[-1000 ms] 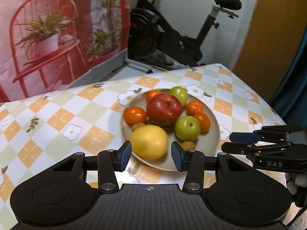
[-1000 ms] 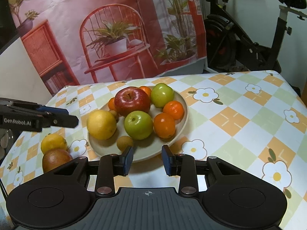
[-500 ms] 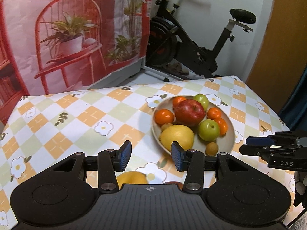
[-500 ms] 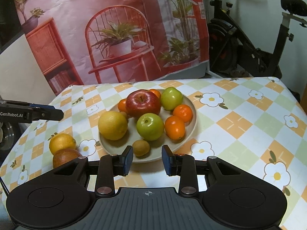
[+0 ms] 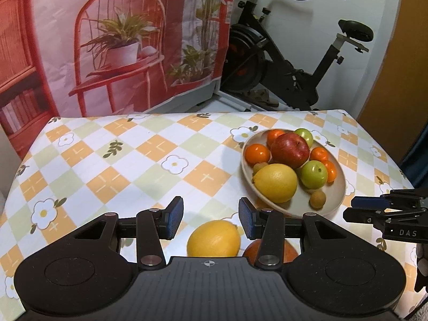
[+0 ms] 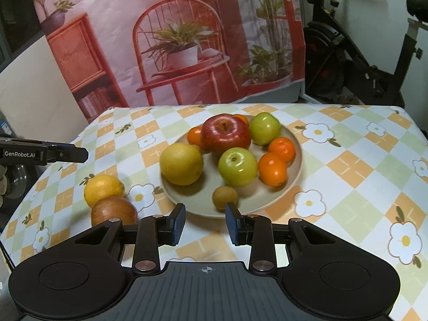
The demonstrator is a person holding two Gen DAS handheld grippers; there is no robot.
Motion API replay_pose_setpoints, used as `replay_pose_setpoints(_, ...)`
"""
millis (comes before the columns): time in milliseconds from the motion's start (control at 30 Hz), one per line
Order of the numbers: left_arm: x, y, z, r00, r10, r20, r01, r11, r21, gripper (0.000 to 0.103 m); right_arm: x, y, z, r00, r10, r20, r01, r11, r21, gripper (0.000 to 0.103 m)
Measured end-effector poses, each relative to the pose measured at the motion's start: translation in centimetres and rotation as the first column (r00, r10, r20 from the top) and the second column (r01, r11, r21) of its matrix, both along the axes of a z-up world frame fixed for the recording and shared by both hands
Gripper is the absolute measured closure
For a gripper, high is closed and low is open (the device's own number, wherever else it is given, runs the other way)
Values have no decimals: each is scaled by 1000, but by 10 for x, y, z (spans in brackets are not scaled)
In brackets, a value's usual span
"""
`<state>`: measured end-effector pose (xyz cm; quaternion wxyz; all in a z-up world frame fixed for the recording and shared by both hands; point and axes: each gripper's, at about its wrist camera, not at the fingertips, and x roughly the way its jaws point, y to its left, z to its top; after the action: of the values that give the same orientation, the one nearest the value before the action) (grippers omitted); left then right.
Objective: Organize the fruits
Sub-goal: 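Move both tools toward the dark red apple beside the plate, then close the left gripper on the dark red apple while the right tool pushes it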
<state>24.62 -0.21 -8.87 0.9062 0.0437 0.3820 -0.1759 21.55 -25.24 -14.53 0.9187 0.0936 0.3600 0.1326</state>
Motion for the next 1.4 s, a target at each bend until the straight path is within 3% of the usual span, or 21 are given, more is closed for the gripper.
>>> replay_pose_setpoints(333,-2,13,-11,999,11,-35,-12,1000,-27,55,5,19,-4,998,49,-28,-49,999,-1,72)
replay_pose_setpoints(767,-24,3,-36,992,-69,-110,59,994,-92,59,0,48,-15,987,146,-66,-148,989,-29,71)
replay_pose_setpoints(1200,-17,-30,-44,983,-134,-125,125,989,-78,60,-7,50,-21,984,158,-82,-161,986,-30,70)
replay_pose_setpoints(1400,-3,-42,-46,977,-143,-157,124,984,-130,60,-7,50,-23,983,165,-80,-168,985,-35,65)
